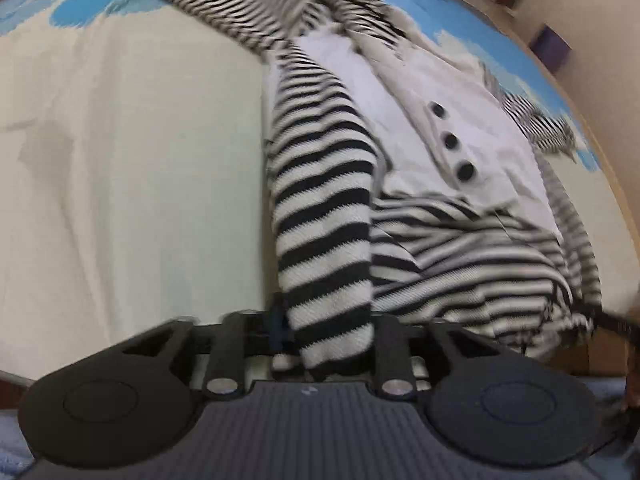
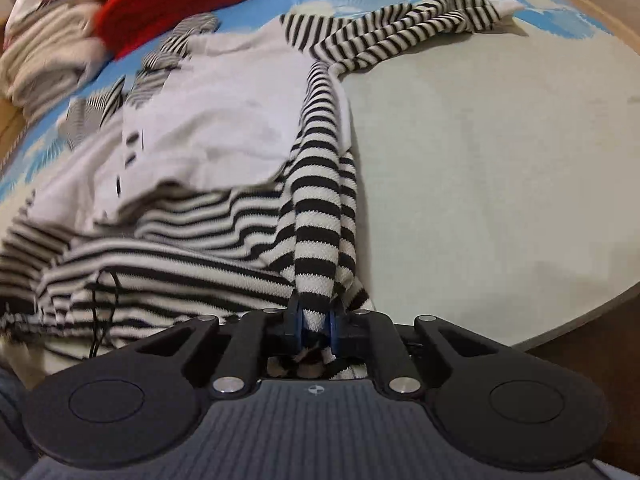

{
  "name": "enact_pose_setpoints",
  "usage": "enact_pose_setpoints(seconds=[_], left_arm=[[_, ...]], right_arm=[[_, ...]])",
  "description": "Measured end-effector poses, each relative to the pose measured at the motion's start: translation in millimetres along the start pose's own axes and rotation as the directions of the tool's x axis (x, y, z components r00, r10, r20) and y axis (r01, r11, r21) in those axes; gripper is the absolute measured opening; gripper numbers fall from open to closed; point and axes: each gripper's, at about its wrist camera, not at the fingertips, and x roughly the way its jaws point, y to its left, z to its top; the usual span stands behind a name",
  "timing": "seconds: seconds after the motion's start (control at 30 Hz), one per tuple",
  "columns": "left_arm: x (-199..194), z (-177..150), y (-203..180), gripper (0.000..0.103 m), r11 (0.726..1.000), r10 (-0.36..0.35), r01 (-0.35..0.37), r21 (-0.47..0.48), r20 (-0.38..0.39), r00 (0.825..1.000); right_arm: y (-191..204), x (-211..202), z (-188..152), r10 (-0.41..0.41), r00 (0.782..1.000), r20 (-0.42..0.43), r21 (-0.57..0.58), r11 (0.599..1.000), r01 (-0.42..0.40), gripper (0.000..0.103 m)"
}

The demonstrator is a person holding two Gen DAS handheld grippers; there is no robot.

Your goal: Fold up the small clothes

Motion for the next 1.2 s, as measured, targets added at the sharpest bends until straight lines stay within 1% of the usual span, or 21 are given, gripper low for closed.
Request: enact_pose_setpoints(seconds=[0.07,0.1,0.17,0.27,0.33,0.47,0.5,0.57,0.63,0.7,0.77,0.83,0.87,0.9,0.97,1.0,1.03,1.07,1.1,1.13,1.2], left_arm=[[-2,10,16,0.06,0.997,-0.011,0.011,-0.077,-0.002,1.0],[-8,16,26,0.063,0.992,-0.024,0.025,-0.124,0.012,1.0],[-23,29,41,0.077,0.985,-0.046,0.054,-0.163,0.05,0.998],[-38,67,58,0.089,0.978,-0.057,0.08,-0.194,0.122,0.991],[-37,99,71,0.091,0.959,-0.085,0.127,-0.253,0.172,0.981],[-25,162,92,0.091,0.91,-0.197,0.266,-0.318,0.233,0.952],[-23,173,92,0.092,0.91,-0.197,0.269,-0.314,0.243,0.95],[-15,196,92,0.092,0.937,-0.131,0.196,-0.289,0.231,0.964],[0,216,99,0.092,0.944,-0.047,0.115,-0.308,0.218,0.975],[27,235,109,0.092,0.924,-0.007,0.083,-0.374,0.2,0.98],[62,255,120,0.091,0.88,0.049,0.04,-0.473,0.175,0.983],[85,272,124,0.09,0.858,0.085,0.011,-0.513,0.164,0.983],[96,282,122,0.09,0.858,0.093,0.012,-0.513,0.177,0.98],[102,293,118,0.09,0.865,0.099,0.016,-0.502,0.202,0.974],[114,314,111,0.091,0.876,0.083,0.037,-0.481,0.227,0.97],[120,323,108,0.091,0.876,0.09,0.028,-0.481,0.221,0.971],[125,333,103,0.089,0.879,0.132,-0.015,-0.477,0.214,0.968],[130,344,95,0.06,0.888,0.198,-0.088,-0.451,0.203,0.959],[134,354,85,0.028,0.9,0.268,-0.172,-0.401,0.195,0.944],[138,362,82,0.005,0.898,0.32,-0.24,-0.37,0.171,0.932],[132,367,85,0.004,0.868,0.392,-0.299,-0.397,0.176,0.903]], right_arm=[[-4,-2,5,-0.009,1.0,0.009,0.013,1.0,0.009,0.037],[-7,-5,7,-0.015,1.0,0.006,0.02,1.0,0.014,0.041],[-12,-21,15,-0.015,0.999,0.046,0.051,0.999,0.013,0.061],[-34,-50,40,0.066,0.982,0.177,0.131,0.987,-0.09,0.077],[-55,-58,70,0.072,0.968,0.242,0.193,0.974,-0.12,0.081],[-94,-42,148,-0.063,0.929,0.365,0.279,0.959,-0.044,0.085],[-103,-29,169,-0.106,0.923,0.369,0.308,0.951,-0.014,0.085],[-124,1,204,-0.162,0.922,0.352,0.389,0.921,0.013,0.085],[-144,38,236,-0.184,0.929,0.321,0.481,0.877,0.008,0.085],[-163,76,261,-0.215,0.936,0.279,0.591,0.807,0.009,0.085],[-171,109,278,-0.272,0.94,0.208,0.676,0.734,0.062,0.084],[-174,131,287,-0.359,0.919,0.163,0.711,0.689,0.143,0.084],[-178,140,293,-0.39,0.907,0.155,0.714,0.68,0.17,0.084],[-180,148,297,-0.393,0.907,0.151,0.708,0.683,0.177,0.084],[-186,164,306,-0.333,0.932,0.144,0.686,0.712,0.148,0.081],[-186,172,310,-0.27,0.952,0.143,0.657,0.746,0.113,0.073],[-181,173,313,-0.266,0.952,0.151,0.616,0.778,0.12,0.024],[-174,169,317,-0.3,0.939,0.169,0.552,0.818,0.162,0.004],[-167,164,320,-0.355,0.912,0.207,0.487,0.845,0.219,0.005],[-162,161,322,-0.413,0.883,0.222,0.439,0.851,0.287,0.004],[-175,157,326,-0.542,0.814,0.211,0.415,0.803,0.428,0.004]])
